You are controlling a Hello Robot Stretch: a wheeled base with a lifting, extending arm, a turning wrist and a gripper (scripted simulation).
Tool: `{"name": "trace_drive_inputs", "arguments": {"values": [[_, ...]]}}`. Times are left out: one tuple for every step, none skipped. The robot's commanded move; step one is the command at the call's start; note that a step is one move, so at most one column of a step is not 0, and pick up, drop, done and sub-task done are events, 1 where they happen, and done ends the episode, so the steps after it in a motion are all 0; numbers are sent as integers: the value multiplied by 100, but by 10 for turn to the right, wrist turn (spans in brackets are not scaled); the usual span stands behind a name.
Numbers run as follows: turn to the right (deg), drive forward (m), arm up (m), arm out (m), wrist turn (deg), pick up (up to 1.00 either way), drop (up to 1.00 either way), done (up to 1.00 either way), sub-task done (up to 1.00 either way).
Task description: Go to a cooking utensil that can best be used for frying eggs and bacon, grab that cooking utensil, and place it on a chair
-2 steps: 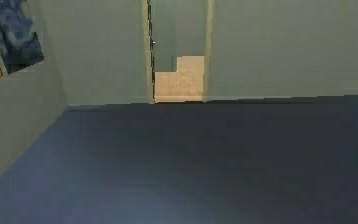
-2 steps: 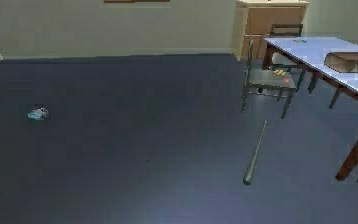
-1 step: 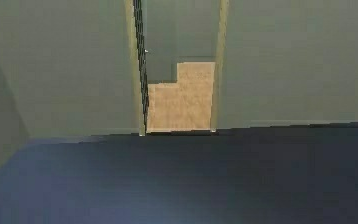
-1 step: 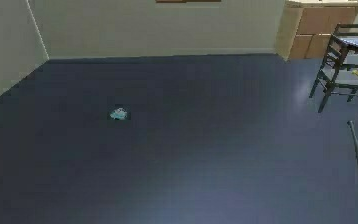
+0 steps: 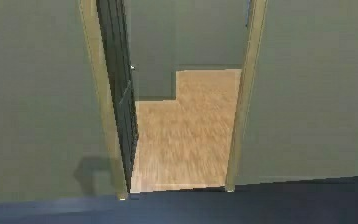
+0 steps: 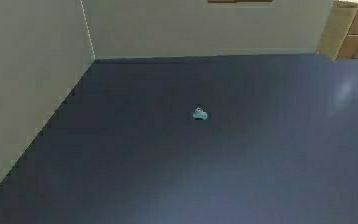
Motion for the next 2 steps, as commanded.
{"name": "trace_drive_inputs", "arguments": {"values": [[0,100,0,0,0,0,0,0,0],[0,70,0,0,0,0,0,0,0]]}}
